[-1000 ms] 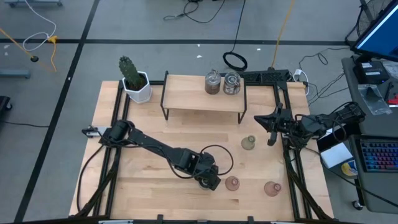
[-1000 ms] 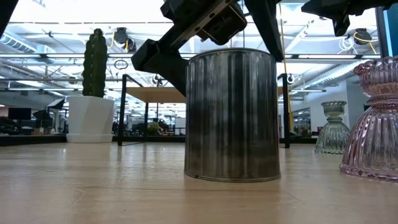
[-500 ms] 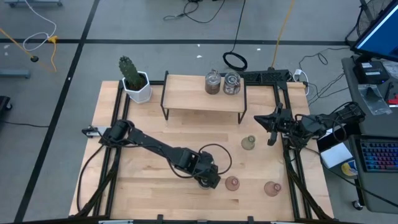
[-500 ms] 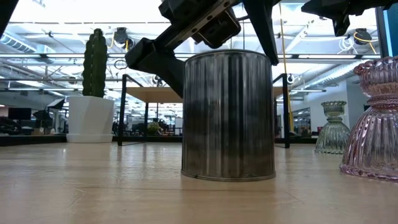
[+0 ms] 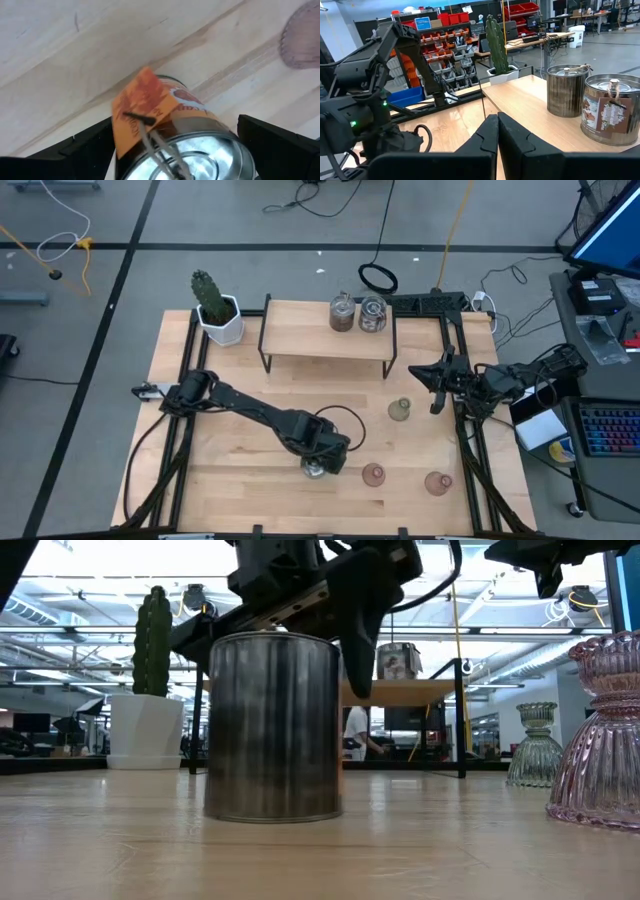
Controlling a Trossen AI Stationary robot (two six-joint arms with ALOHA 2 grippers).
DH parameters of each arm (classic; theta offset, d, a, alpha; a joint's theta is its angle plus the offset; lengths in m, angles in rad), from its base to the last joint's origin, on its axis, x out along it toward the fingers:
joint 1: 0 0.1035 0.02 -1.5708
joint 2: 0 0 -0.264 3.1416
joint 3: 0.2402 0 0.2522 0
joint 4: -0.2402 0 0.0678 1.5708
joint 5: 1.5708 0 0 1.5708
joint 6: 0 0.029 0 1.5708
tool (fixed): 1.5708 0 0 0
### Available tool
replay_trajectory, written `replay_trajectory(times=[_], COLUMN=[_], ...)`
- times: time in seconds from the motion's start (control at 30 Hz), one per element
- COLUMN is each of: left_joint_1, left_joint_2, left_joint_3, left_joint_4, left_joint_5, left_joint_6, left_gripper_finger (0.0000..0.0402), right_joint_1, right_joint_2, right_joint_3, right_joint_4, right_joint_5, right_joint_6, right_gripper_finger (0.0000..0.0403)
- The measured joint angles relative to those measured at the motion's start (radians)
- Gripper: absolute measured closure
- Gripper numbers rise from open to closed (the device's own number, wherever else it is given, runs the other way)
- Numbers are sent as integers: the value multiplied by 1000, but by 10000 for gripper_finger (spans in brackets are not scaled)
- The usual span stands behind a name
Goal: Pick & Place candle stick holders
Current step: Put the silver scented candle on the shelf
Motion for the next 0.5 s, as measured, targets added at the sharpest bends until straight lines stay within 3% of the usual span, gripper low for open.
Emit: replay_trajectory(times=[0.5], left_joint_1=[-5], left_joint_2=[0], left_joint_3=[0], left_joint_4=[12], left_joint_5=[2], left_joint_6=[0], left_gripper_finger=[2], right_joint_1=[0], right_joint_2=[0], right_joint_3=[0], right_joint_4=[0], right_joint_5=[0], right_joint_6=[0], right_gripper_finger=[403])
